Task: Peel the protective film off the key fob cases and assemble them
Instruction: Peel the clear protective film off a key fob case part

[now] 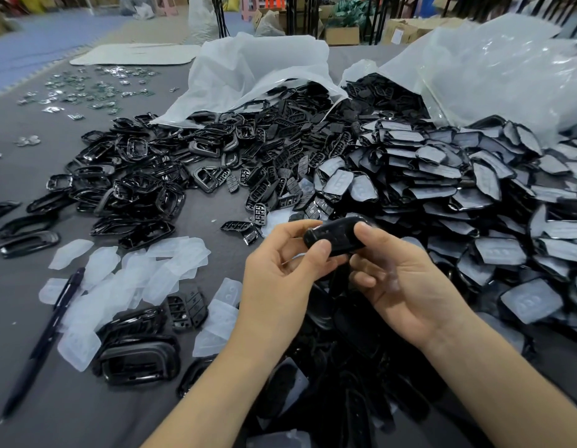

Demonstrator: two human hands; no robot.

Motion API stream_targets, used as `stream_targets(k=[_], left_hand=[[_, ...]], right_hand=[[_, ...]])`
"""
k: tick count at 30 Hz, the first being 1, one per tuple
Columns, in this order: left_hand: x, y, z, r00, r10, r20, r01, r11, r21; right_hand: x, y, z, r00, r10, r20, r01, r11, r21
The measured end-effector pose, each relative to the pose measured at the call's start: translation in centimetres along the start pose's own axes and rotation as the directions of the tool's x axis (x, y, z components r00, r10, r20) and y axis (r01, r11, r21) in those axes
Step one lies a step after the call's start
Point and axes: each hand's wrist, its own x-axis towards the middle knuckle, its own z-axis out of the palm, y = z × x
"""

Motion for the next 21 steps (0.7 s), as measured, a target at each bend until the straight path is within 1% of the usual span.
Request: stream_targets(k=[3, 7, 11, 13, 14, 16, 18, 19, 20, 21], left_hand=[[0.0, 0.1, 0.0, 0.999, -0.038, 0.017, 0.039, 0.998, -0.048], [-0.1, 0.4, 0.0, 0.996, -0.068, 0.049, 0.073, 0.993, -0.096], [-0.4, 0.7, 0.3, 0.992, -0.016, 0.122, 0.026, 0.996, -0.084], [-0.6, 0.7, 0.4, 0.988, -0.023, 0.156, 0.036, 0.996, -0.083], [-0.6, 0.8, 0.5, 0.984, -0.062, 0.165, 0.078, 0.992, -0.095], [-0.7, 0.9, 0.6, 0.966, -0.187, 0.177, 0.210, 0.970, -0.125], [-0.8, 1.0, 0.5, 0.929, -0.300, 0.215, 0.342, 0.919, -0.195], [-0.8, 1.1, 0.3, 0.900, -0.347, 0.264, 0.412, 0.875, -0.253], [-0.7, 1.2, 0.2, 0.858, -0.383, 0.343, 0.491, 0.808, -0.325], [-0.7, 1.4, 0.0, 0.806, -0.395, 0.440, 0.572, 0.711, -0.410]], right_hand=[[0.0, -0.1, -0.2, 1.000, -0.009, 0.016, 0.009, 1.000, 0.022], [0.0, -0.3, -0.5, 0.996, -0.029, 0.088, 0.027, 0.999, 0.028], [-0.3, -0.9, -0.7, 0.980, -0.010, 0.196, 0.009, 1.000, 0.004], [-0.5, -1.1, -0.8, 0.980, 0.019, 0.199, -0.012, 0.999, -0.038], [-0.5, -1.1, -0.8, 0.983, 0.036, 0.183, -0.027, 0.998, -0.049], [-0.3, -1.0, -0.8, 0.990, 0.045, 0.131, -0.043, 0.999, -0.018], [-0.3, -1.0, -0.8, 0.995, 0.037, 0.097, -0.038, 0.999, 0.011], [-0.3, -1.1, -0.8, 0.996, 0.036, 0.087, -0.036, 0.999, 0.000], [-0.3, -1.1, -0.9, 0.996, 0.028, 0.087, -0.026, 0.999, -0.025], [-0.3, -1.2, -1.0, 0.995, 0.005, 0.095, 0.000, 0.999, -0.049]])
